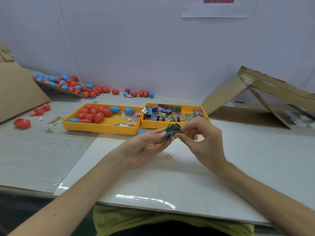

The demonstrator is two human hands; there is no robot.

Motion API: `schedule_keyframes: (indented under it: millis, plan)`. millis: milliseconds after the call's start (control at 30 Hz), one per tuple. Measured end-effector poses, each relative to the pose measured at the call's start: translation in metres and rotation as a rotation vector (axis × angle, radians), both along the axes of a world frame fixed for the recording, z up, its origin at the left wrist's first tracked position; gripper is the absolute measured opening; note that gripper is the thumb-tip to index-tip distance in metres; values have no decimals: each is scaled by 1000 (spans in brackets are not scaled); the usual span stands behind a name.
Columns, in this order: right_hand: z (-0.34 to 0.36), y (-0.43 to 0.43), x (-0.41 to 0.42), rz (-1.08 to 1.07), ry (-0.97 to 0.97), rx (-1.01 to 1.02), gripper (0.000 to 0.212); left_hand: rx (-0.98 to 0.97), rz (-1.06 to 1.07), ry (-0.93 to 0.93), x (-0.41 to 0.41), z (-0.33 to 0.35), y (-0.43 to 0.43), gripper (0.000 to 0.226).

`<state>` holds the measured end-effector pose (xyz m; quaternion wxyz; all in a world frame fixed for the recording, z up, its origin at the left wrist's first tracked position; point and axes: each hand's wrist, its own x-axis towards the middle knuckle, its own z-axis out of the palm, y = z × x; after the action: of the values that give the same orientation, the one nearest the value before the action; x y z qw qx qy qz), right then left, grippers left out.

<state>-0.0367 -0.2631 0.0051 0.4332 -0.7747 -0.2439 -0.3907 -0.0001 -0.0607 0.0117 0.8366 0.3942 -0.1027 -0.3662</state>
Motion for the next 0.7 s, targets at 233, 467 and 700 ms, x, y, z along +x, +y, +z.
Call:
schedule_keyframes:
  millis: [233,467,700]
  plan:
    - [-6,-2,-1,-50,-211,-162,17,-37,12,12,0,2,0,35]
    - [-8,-5,1,-43,-305,-301,18,2,58,30,-1,3,0,23]
    - [-2,-5,1,-21,-293,-355,14,50,92,8,-2,3,-1,20]
